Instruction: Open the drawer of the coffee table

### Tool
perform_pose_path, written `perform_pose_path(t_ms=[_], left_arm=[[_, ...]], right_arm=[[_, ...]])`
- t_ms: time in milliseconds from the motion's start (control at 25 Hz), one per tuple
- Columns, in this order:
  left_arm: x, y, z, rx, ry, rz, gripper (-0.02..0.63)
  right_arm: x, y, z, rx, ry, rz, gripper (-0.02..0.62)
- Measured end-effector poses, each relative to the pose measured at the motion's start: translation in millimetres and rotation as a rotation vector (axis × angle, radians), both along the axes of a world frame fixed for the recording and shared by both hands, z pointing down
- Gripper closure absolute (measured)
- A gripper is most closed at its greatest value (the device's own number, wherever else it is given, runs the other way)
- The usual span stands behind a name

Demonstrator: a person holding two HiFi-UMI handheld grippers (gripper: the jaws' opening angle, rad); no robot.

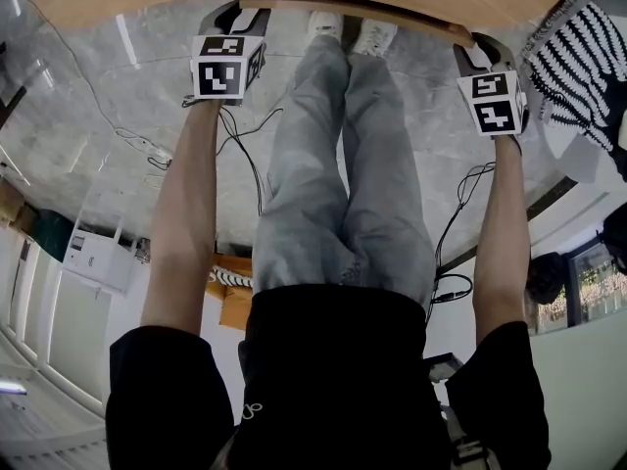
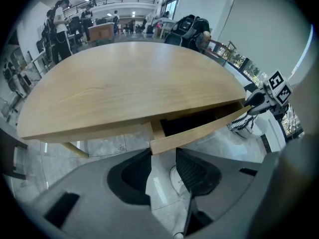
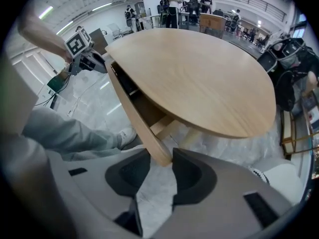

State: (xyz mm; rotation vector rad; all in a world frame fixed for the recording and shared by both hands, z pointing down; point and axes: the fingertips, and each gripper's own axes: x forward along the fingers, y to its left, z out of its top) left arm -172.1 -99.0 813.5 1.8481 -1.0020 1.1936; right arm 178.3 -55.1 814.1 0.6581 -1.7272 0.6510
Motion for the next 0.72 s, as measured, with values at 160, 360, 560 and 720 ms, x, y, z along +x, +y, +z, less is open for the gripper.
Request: perform_pose_path(t_ms=[160, 360, 560, 720], left_arm=[[-4.4, 26.9, 0.7, -0.025, -0.004, 0.006, 0.459], [-10.0, 58.0, -2.6, -0.073, -0.024, 0.006, 0.459], [-13.0, 78.6, -9.5, -0.084, -0.031, 0.017, 0.463], [-15.6, 84.1, -14.7, -0.090, -0.033, 0.031, 0.465]], right_arm=[[-3.9, 29.4, -0.7, -0.045, 0.006, -0.029, 0.465], [-11.0, 58.8, -3.1, -0.079, 0.009, -0.059, 0.465], [-14.5, 81.5, -8.3, -0.101, 0.008, -0.089, 0.468], [-17.4, 88.0, -12.6, -0.108, 0.021, -0.136, 0.476]])
